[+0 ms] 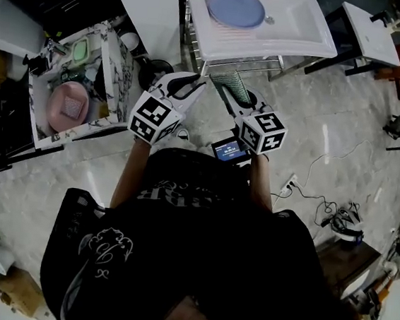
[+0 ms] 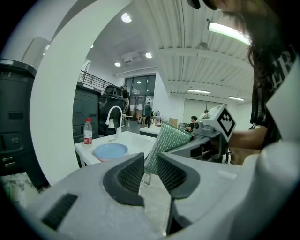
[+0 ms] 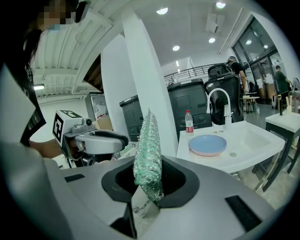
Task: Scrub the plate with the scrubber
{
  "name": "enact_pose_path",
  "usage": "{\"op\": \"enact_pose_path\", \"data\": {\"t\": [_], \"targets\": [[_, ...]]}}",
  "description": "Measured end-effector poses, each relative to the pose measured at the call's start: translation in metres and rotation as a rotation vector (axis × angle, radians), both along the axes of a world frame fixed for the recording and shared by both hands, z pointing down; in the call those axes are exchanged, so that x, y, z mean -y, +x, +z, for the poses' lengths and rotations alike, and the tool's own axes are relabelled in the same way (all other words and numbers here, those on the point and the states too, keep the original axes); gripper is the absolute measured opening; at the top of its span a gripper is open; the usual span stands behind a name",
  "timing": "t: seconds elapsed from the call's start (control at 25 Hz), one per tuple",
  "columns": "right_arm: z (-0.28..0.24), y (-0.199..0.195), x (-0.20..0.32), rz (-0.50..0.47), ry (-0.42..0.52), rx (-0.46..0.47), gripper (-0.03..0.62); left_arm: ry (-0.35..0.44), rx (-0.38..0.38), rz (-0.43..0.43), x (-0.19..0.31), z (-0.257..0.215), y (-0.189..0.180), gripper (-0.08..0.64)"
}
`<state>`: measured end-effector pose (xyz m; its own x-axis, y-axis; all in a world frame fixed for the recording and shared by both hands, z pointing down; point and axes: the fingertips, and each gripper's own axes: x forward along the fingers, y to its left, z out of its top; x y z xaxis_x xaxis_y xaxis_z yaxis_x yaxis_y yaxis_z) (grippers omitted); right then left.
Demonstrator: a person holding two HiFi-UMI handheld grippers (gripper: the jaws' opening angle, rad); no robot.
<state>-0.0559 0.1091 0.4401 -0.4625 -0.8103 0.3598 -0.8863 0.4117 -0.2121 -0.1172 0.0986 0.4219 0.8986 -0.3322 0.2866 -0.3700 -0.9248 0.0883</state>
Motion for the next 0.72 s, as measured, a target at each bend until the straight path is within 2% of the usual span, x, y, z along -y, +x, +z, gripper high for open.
{"op": "enact_pose_path", "data": {"t": [0.72], "targets": [[-0.001, 0.038, -0.023, -0.035, -0.004, 0.003, 0.091, 0.024, 0.023, -0.001, -0.033, -0.007, 0.047, 0.094]]}}
